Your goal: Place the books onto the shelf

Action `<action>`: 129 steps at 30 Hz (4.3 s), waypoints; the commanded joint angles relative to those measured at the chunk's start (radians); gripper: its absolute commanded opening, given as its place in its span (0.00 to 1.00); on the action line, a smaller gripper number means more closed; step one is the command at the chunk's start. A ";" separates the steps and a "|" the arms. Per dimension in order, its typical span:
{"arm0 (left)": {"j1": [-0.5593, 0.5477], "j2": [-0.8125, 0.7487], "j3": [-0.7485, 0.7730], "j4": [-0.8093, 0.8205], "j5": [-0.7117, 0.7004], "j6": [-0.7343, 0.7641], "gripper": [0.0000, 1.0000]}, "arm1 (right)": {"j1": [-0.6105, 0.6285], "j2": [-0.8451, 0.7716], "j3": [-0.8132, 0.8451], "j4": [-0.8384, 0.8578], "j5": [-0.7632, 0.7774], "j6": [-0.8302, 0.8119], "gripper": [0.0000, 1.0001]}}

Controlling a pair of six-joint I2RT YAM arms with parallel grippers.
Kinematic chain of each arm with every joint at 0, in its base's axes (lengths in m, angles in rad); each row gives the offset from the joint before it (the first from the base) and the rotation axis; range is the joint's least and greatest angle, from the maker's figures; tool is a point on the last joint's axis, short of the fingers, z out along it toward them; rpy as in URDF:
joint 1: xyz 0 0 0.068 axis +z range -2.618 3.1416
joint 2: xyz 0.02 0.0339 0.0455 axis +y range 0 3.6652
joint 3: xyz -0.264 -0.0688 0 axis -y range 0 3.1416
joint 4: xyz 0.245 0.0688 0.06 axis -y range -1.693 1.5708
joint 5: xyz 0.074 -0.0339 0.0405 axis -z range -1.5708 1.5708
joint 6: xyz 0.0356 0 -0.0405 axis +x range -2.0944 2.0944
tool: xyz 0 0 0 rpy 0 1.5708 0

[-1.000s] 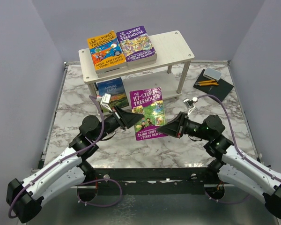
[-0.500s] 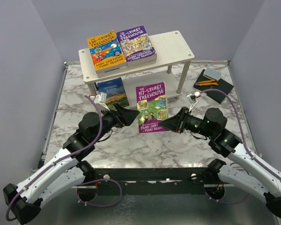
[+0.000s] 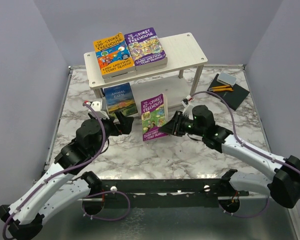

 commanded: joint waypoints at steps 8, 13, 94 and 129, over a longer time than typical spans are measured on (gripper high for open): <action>0.004 -0.110 -0.065 -0.051 -0.139 0.166 0.99 | 0.001 0.316 0.159 0.504 -0.102 0.142 0.01; 0.004 -0.165 -0.084 -0.023 -0.149 0.180 0.99 | 0.000 0.477 0.285 0.560 -0.147 0.149 0.01; 0.005 -0.242 -0.105 -0.036 -0.194 0.212 0.99 | -0.024 1.203 0.902 0.429 -0.441 0.141 0.25; 0.012 -0.243 -0.102 -0.035 -0.186 0.212 0.99 | -0.023 0.942 0.779 0.105 0.102 -0.060 0.66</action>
